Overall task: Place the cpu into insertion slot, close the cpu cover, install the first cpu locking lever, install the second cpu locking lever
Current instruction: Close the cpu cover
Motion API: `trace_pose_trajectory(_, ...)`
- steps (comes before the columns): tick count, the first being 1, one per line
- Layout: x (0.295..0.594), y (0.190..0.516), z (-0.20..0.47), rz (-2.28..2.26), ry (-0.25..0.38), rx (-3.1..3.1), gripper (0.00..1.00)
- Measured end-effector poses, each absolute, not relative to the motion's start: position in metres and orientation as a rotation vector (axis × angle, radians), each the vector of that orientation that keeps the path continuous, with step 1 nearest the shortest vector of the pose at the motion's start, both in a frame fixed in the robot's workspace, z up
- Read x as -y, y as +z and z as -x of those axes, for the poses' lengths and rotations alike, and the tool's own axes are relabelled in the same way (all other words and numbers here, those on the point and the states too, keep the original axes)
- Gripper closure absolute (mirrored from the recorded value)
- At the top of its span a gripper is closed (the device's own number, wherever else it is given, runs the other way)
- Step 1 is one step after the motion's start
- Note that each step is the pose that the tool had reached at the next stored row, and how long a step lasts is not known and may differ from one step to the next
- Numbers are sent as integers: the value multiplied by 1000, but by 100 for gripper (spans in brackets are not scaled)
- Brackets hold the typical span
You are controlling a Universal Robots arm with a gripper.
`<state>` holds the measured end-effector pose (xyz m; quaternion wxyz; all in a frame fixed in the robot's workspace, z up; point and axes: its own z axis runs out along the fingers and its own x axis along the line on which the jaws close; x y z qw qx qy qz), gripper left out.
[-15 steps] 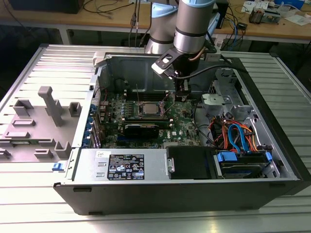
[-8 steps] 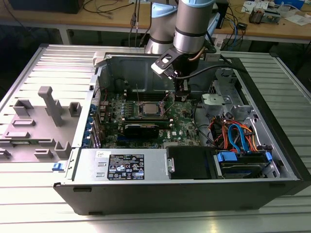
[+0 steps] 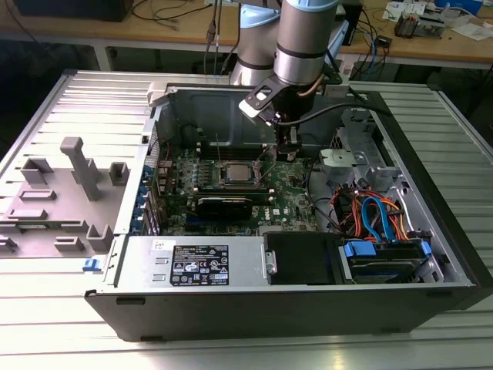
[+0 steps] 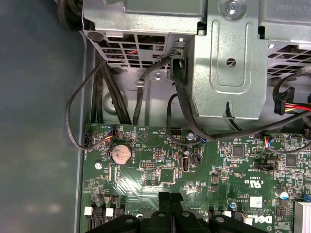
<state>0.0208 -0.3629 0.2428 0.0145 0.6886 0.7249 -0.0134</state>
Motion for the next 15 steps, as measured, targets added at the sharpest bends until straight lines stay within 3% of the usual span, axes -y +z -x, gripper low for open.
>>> trace_pose_trajectory(15, 363, 243, -17, -2144, -42, -2257, 89)
